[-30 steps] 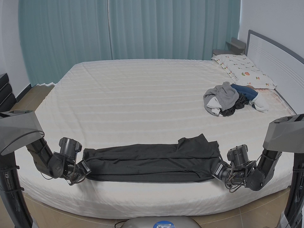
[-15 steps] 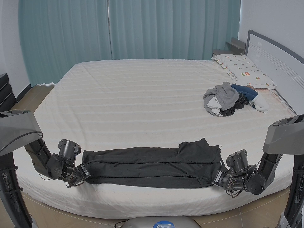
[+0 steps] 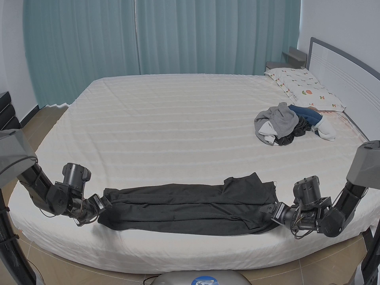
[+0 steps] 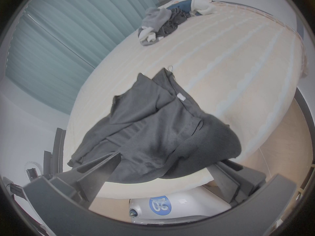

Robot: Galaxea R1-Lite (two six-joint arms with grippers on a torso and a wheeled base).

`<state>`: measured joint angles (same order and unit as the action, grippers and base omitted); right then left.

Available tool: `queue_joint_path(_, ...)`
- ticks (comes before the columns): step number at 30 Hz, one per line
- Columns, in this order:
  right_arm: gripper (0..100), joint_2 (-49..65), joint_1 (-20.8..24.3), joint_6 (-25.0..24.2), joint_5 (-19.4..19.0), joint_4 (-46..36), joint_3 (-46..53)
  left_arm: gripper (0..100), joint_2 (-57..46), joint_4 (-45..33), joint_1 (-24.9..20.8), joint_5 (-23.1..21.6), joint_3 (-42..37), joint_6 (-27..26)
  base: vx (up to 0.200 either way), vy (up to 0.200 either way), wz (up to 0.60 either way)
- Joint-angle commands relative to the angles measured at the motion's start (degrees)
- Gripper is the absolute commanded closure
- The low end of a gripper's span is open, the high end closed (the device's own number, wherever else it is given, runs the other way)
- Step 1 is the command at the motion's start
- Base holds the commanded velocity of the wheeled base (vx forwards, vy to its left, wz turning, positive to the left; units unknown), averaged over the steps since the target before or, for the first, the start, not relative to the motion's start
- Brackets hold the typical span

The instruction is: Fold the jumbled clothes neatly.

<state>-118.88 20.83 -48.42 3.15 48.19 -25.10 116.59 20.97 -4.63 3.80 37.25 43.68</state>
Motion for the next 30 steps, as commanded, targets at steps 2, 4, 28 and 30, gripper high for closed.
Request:
queue_joint_path(2,0,11.48,-5.01,1.4,-1.48,-4.42,-1.09,0,-4.27,-0.93,4.81,-3.8,5.46,1.58,0.0,0.0,0.0)
queue_joint_path(4,0,12.45,-6.95,1.66,-3.5,-4.95,-1.35,0,-2.77,-0.84,4.9,-4.51,8.36,3.61,0.0,0.0,0.0)
queue_joint_path(28,0,3.57,-7.21,0.87,-9.12,-2.75,-2.06,100,13.31,-0.31,1.38,0.5,18.73,6.59,0.0,0.0,0.0)
queue_joint_path(30,0,3.31,-7.12,0.87,-9.12,-2.66,-2.23,100,13.14,-0.31,1.47,1.03,18.82,6.77,0.0,0.0,0.0)
